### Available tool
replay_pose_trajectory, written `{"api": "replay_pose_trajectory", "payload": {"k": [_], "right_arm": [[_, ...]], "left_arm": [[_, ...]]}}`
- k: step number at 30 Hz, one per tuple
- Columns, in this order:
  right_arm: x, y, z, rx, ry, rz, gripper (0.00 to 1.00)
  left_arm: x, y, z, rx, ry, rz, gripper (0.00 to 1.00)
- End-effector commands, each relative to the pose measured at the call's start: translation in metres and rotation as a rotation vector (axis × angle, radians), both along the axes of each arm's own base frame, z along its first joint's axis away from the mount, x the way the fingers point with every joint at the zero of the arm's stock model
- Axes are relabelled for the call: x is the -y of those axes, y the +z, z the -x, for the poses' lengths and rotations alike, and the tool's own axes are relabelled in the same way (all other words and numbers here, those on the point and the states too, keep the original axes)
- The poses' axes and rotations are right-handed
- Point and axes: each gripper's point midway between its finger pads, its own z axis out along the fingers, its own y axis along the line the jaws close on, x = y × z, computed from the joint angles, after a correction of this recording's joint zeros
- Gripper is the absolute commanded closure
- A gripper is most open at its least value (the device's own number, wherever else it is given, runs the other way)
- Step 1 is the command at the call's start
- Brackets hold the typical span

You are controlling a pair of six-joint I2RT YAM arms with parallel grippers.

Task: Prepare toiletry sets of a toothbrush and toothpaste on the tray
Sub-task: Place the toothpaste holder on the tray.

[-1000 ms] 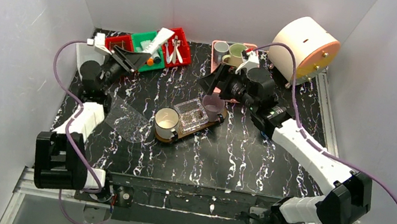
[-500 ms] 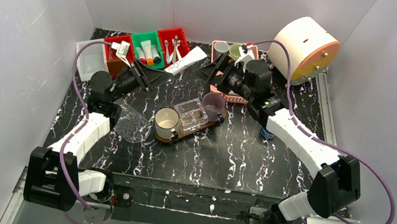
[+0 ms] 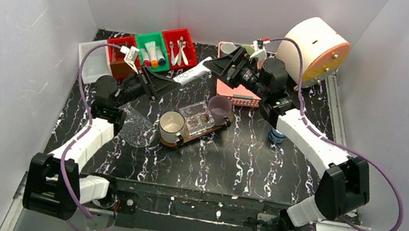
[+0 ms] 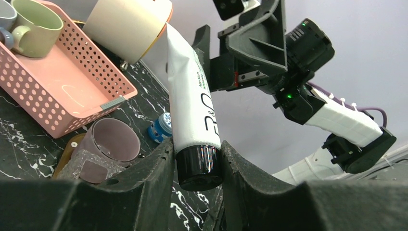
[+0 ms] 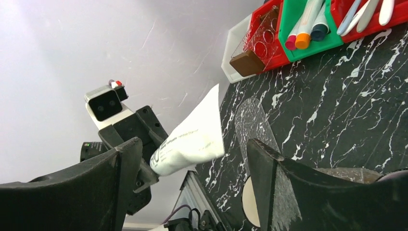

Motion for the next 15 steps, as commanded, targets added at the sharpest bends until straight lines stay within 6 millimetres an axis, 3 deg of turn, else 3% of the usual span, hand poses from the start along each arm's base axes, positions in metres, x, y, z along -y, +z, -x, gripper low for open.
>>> {"api": "replay_pose_trajectory", "payload": {"k": [1,7,15], "right_arm": [[-0.006,0.022,-0.002,0.034,0.048,-0.076,0.15],[-0.011,0.017,0.001,0.020,0.091,-0.103,0.36],[-0.010,0.022,0.009,0.038,0.116,-0.139,0.79]], "left_arm": [[0.007,0.022,0.020,0.130,-0.051,-0.015,1.00],[0.011,0.023,0.025,0.145,-0.071,-0.021,1.00],[0.014,0.022,0.029,0.159,-0.078,-0.028,1.00]]}}
